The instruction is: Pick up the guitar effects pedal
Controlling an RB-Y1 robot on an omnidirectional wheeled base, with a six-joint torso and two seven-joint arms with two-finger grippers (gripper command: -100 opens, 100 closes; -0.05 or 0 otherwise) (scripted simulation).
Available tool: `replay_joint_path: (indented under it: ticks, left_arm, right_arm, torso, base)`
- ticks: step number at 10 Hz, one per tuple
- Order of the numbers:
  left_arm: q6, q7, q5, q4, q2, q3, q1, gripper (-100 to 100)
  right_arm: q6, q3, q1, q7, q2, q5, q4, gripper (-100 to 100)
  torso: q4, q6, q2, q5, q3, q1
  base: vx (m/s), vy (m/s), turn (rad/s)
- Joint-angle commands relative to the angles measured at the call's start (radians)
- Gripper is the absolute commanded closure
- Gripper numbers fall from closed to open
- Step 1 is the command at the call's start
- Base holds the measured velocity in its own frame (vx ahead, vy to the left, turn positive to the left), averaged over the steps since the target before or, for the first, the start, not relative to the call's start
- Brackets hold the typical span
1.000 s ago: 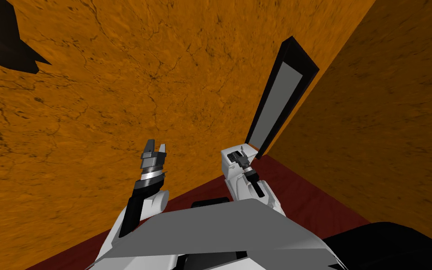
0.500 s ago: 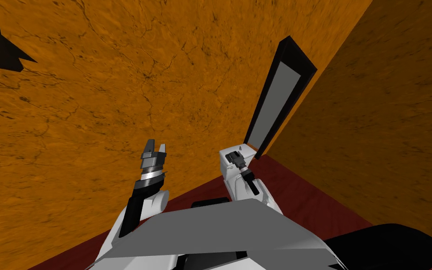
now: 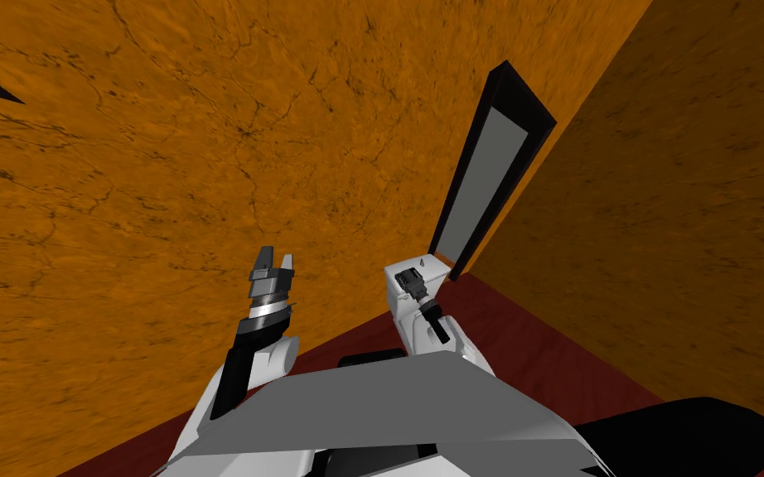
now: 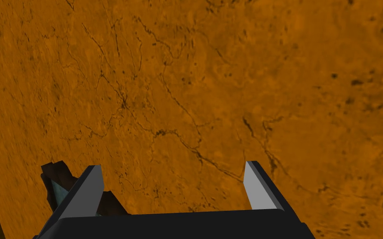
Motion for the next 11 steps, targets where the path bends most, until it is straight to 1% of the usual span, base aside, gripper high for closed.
replay_joint_path:
  ticks: [1,3,4,5,6,7,8,9,11]
  left_arm:
    - [0.000,0.000,0.000,0.000,0.000,0.000,0.000,0]
    - [0.000,0.000,0.000,0.000,0.000,0.000,0.000,0]
    - [0.000,0.000,0.000,0.000,0.000,0.000,0.000,0]
    - [0.000,0.000,0.000,0.000,0.000,0.000,0.000,0]
    - [0.000,0.000,0.000,0.000,0.000,0.000,0.000,0]
    - [0.000,0.000,0.000,0.000,0.000,0.000,0.000,0]
    - [0.000,0.000,0.000,0.000,0.000,0.000,0.000,0]
    - [0.000,0.000,0.000,0.000,0.000,0.000,0.000,0]
    - [0.000,0.000,0.000,0.000,0.000,0.000,0.000,0]
  right_arm:
    - [-0.001,0.008,-0.011,0.031,0.014,0.015,0.031,-100]
    - [0.005,0.021,-0.016,0.064,0.034,0.035,0.065,-100]
    - [0.012,0.031,-0.013,0.085,0.055,0.050,0.095,-100]
    - [0.019,0.036,-0.003,0.093,0.070,0.058,0.119,-100]
    - [0.019,0.036,-0.003,0.093,0.070,0.058,0.119,-100]
    - [0.028,0.040,0.001,0.080,0.061,0.058,0.099,-100]
    - [0.028,0.040,0.000,0.082,0.062,0.059,0.101,0]
    - [0.019,0.000,-0.028,0.071,0.032,0.040,0.139,-100]
    - [0.010,-0.040,-0.057,0.060,0.003,0.022,0.177,-100]
  torso:
    - [0.000,0.000,0.000,0.000,0.000,0.000]
    - [0.000,0.000,0.000,0.000,0.000,0.000]
    - [0.000,0.000,0.000,0.000,0.000,0.000]
    - [0.000,0.000,0.000,0.000,0.000,0.000]
    - [0.000,0.000,0.000,0.000,0.000,0.001]
    - [0.000,0.000,0.000,0.000,0.000,0.001]
    - [0.000,0.000,0.001,0.001,0.000,0.002]
    - [0.000,0.000,0.001,0.001,0.001,0.002]
    - [0.001,0.000,0.003,0.002,0.002,0.007]
  base:
    - [0.012,-0.031,-0.013]
    - [0.012,-0.035,-0.020]
    - [0.014,-0.043,-0.022]
    - [0.015,-0.035,-0.011]
    - [0.010,-0.017,-0.004]
    - [0.000,0.000,0.000]
    - [0.000,0.000,0.000]
    - [-0.026,0.049,0.234]
    - [-0.055,0.088,0.185]
